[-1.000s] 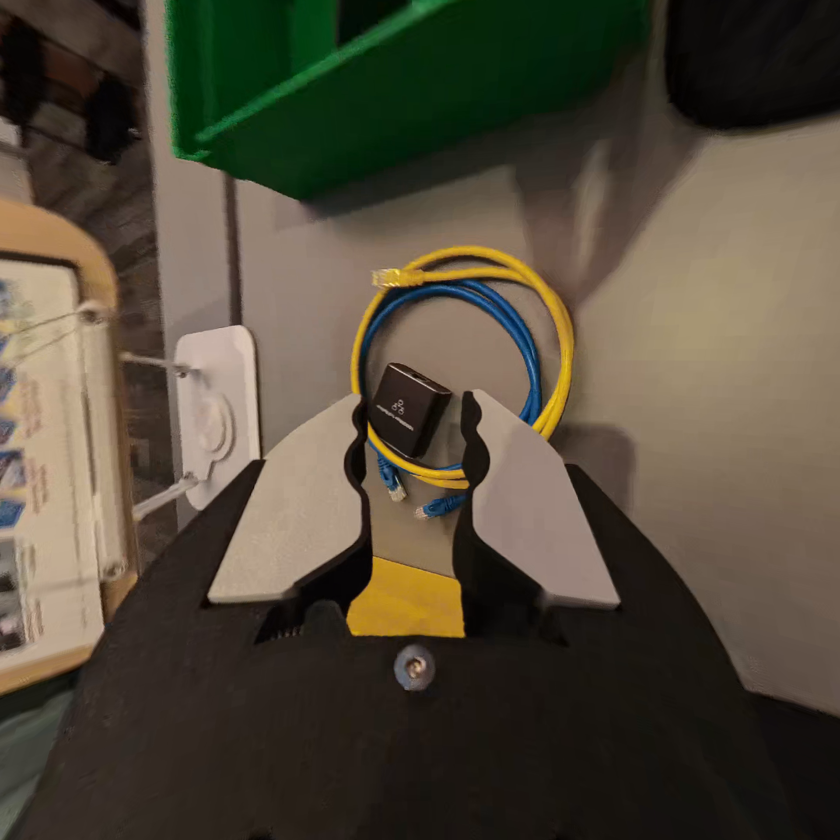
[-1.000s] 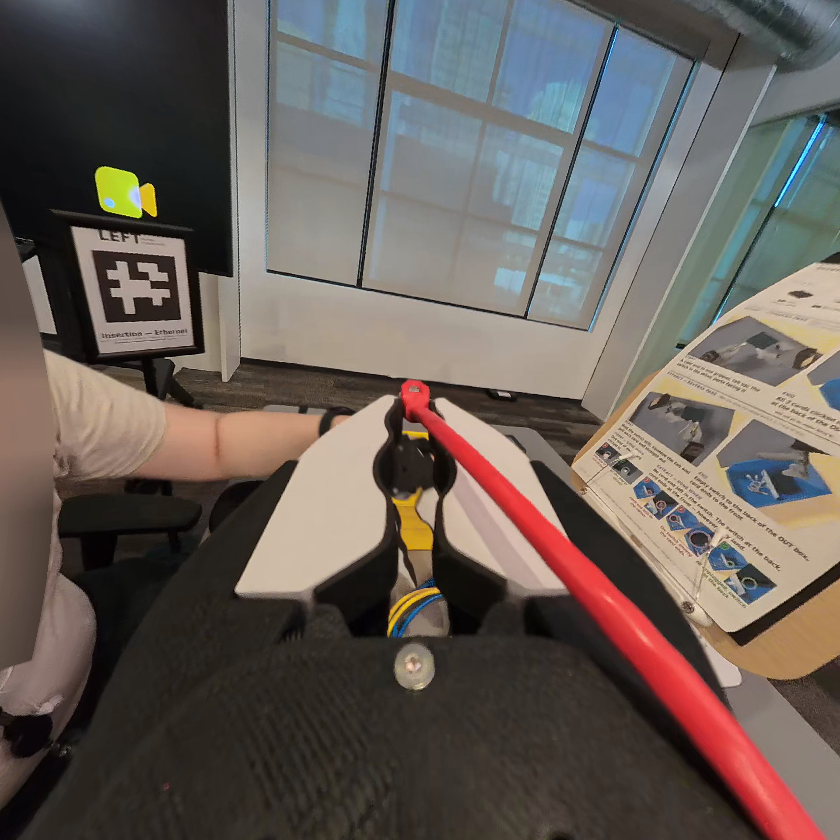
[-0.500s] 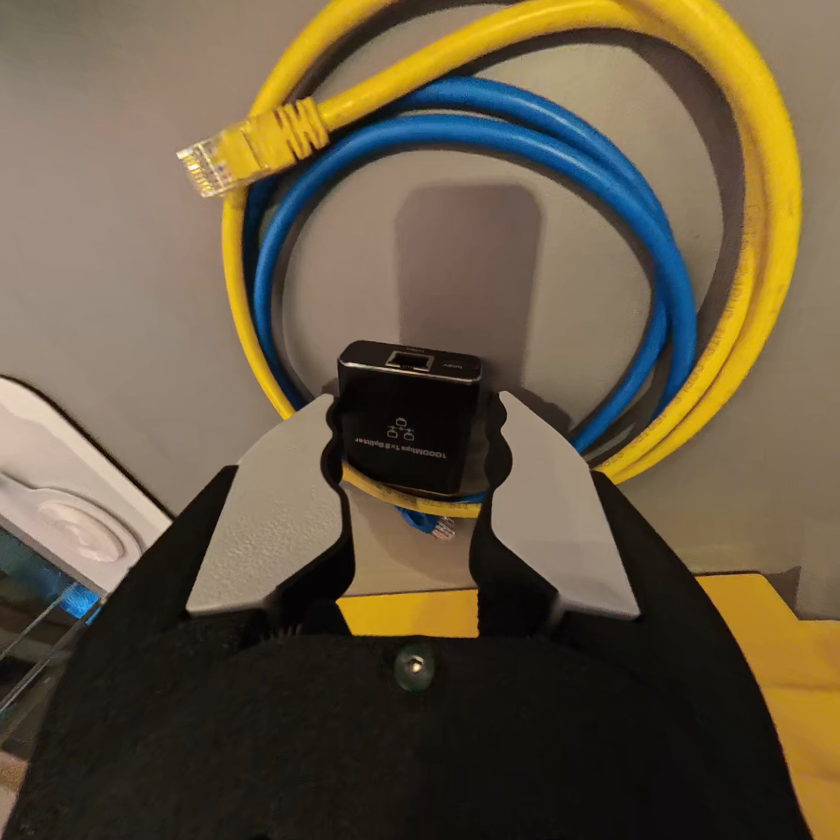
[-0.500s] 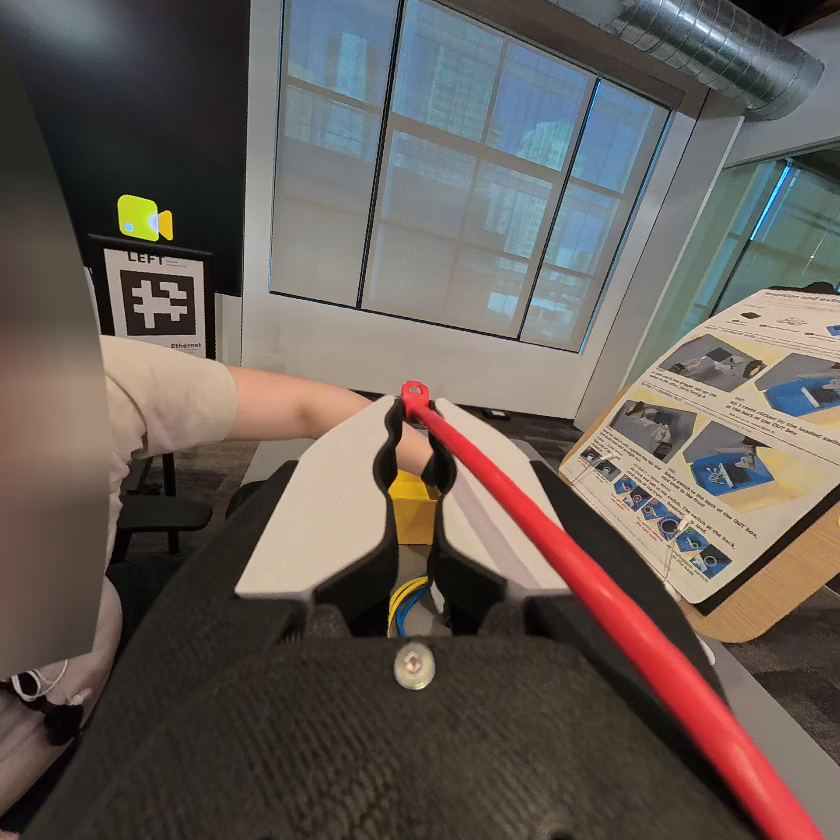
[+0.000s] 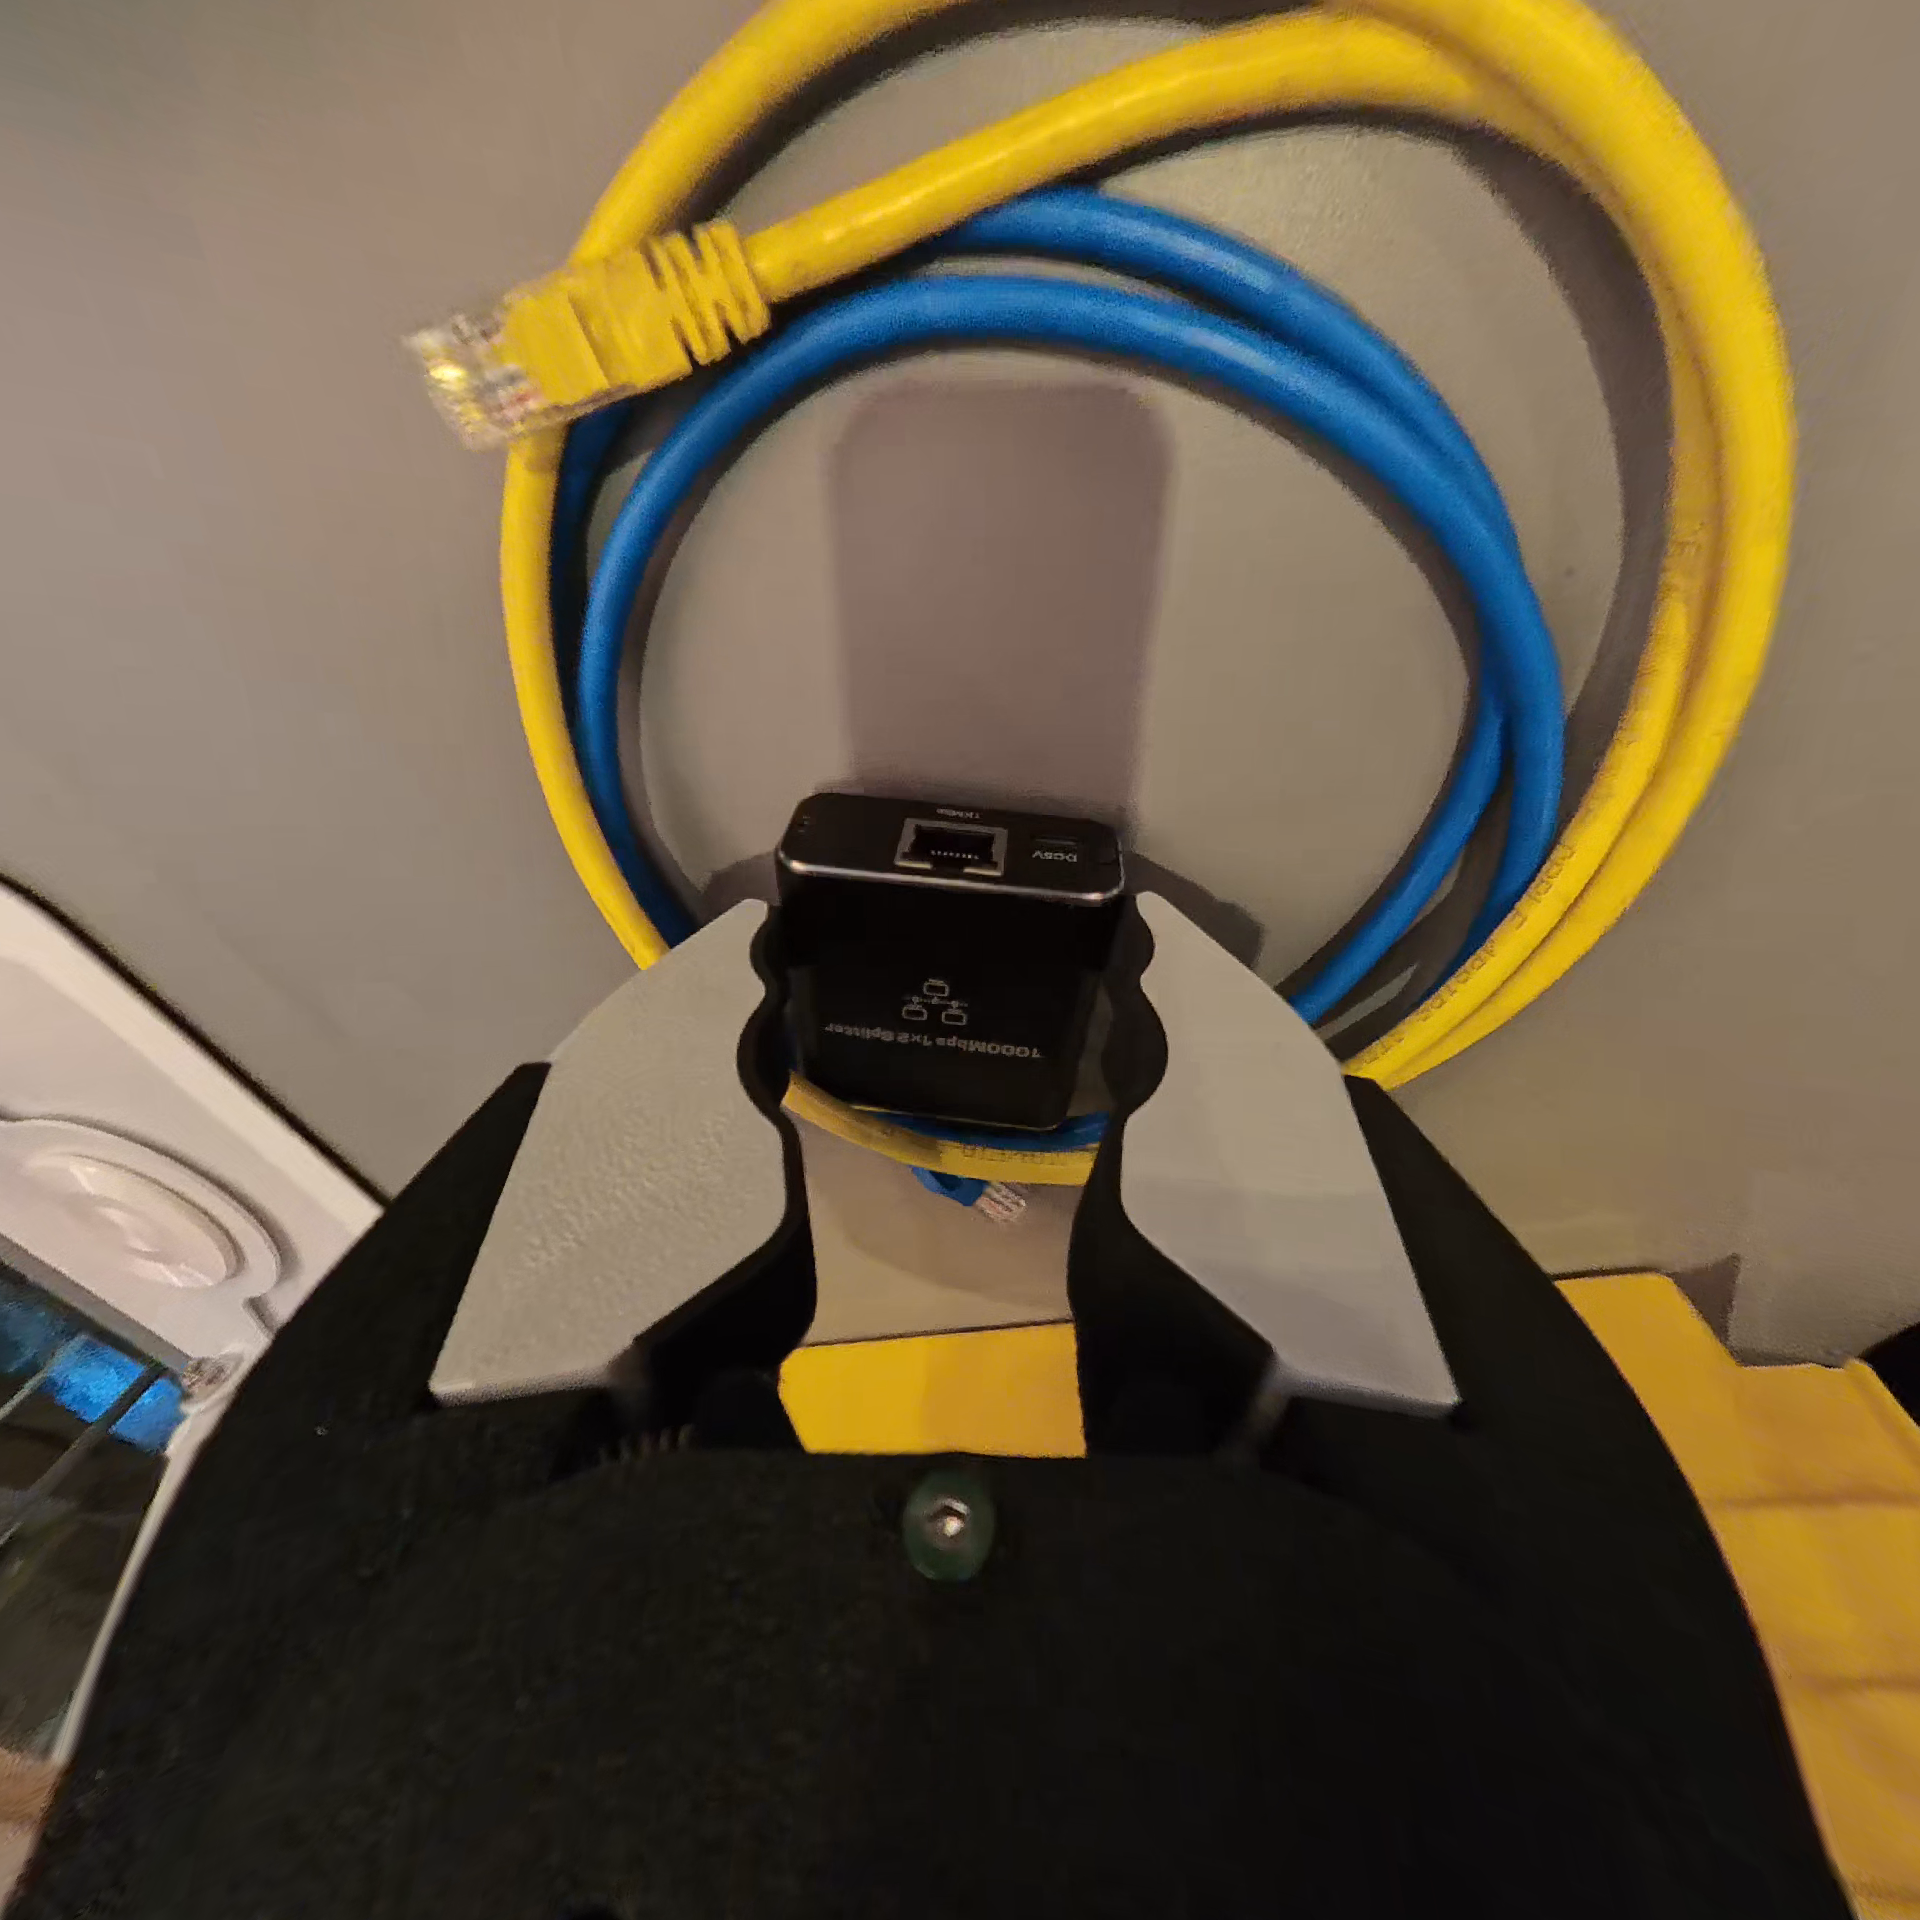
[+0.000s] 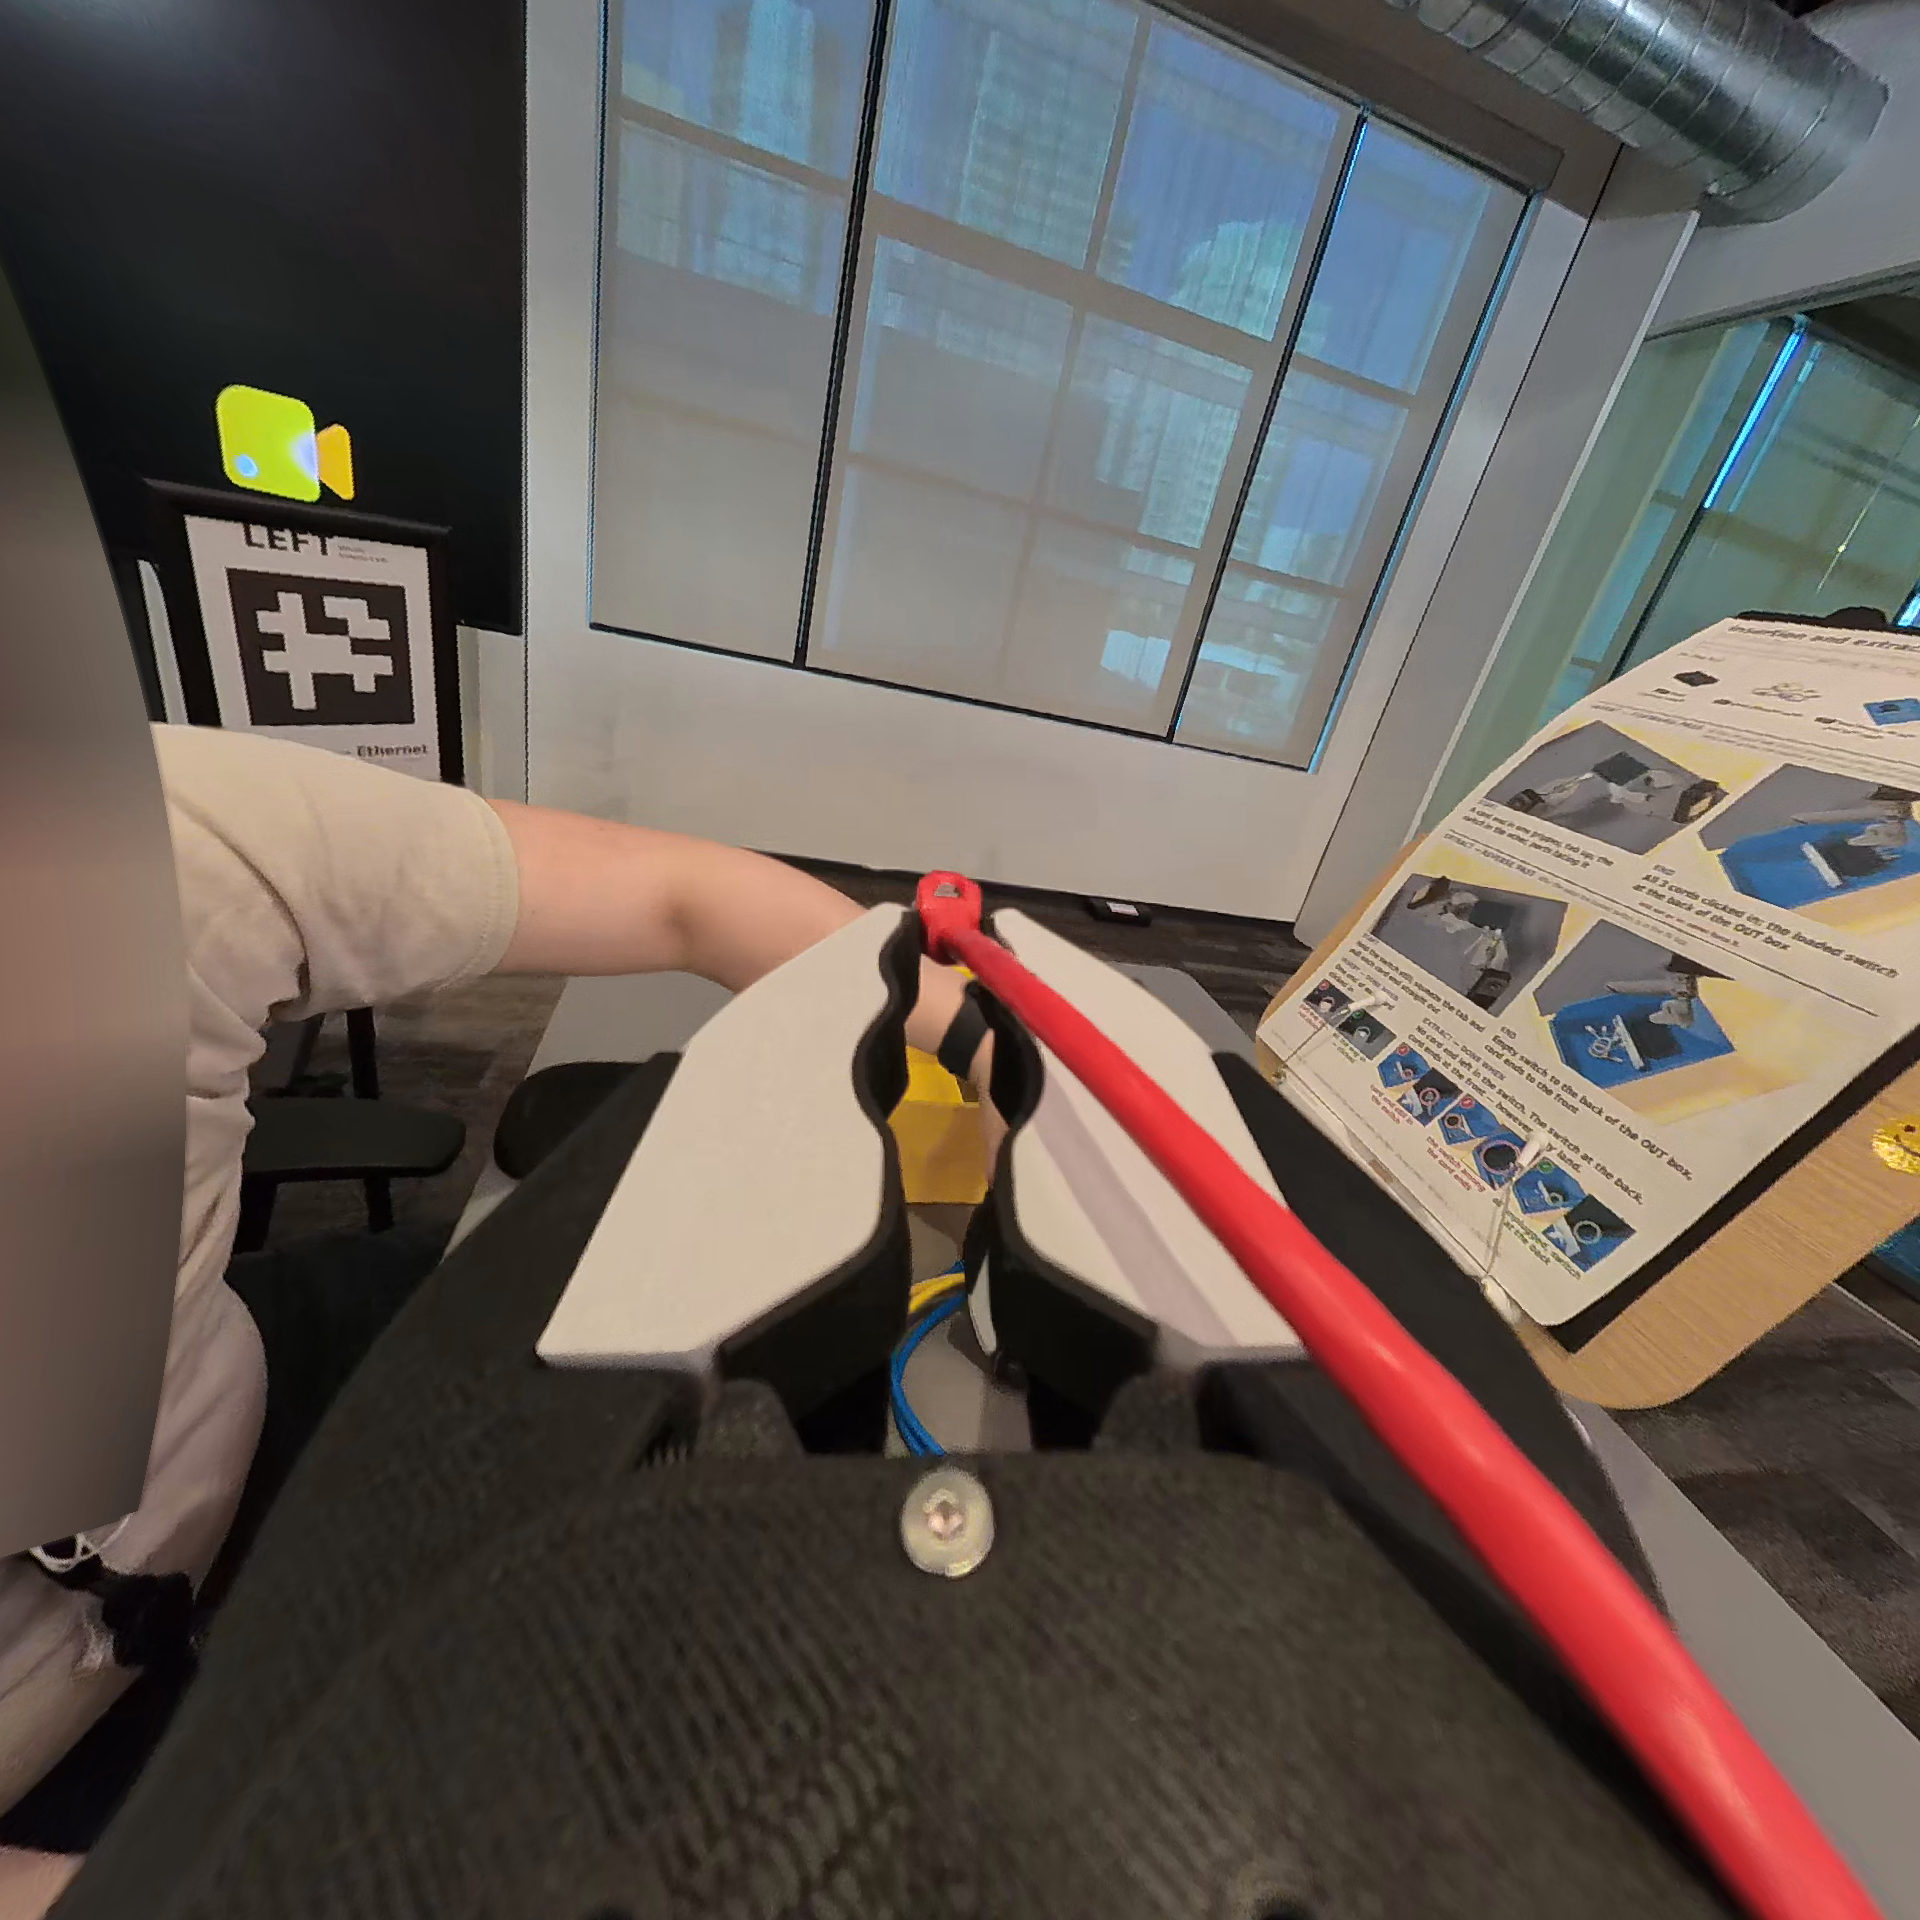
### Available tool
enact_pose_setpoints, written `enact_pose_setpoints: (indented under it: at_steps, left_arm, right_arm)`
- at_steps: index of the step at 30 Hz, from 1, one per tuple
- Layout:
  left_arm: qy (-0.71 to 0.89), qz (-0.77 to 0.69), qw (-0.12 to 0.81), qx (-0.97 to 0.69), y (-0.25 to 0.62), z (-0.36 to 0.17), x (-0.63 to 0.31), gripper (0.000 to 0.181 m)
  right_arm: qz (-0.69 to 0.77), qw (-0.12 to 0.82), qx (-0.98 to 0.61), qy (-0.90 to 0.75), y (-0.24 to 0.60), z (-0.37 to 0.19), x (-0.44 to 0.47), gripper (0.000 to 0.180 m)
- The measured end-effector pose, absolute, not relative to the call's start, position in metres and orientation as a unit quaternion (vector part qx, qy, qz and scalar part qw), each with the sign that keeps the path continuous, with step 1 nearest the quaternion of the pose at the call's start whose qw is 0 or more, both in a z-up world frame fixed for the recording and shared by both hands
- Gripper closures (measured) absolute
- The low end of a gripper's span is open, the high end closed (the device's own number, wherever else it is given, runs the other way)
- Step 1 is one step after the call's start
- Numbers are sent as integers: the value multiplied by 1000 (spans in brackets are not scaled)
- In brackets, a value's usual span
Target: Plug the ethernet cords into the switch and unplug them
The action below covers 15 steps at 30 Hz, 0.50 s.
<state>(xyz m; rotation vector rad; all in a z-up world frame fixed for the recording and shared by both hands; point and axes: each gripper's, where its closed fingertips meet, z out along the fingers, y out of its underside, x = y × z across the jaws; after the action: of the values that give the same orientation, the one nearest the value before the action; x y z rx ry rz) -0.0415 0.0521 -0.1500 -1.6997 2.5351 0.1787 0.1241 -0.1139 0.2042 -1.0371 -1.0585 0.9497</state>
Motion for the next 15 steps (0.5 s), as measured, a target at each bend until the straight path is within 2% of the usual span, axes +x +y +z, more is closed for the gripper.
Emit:
enact_pose_setpoints:
  at_steps: [3,10,15]
  left_arm:
    - [805,-4,124,-581,45,-118,-23,123]
    - [711,-141,391,-567,19,6,-5,123]
    - [669,-163,500,-526,-14,59,-27,123]
  right_arm:
    - [407,637,-453,-473,-116,202,124,169]
    - [361,636,-476,-489,-102,192,110,169]
    - [290,620,-482,-547,-85,172,53,169]
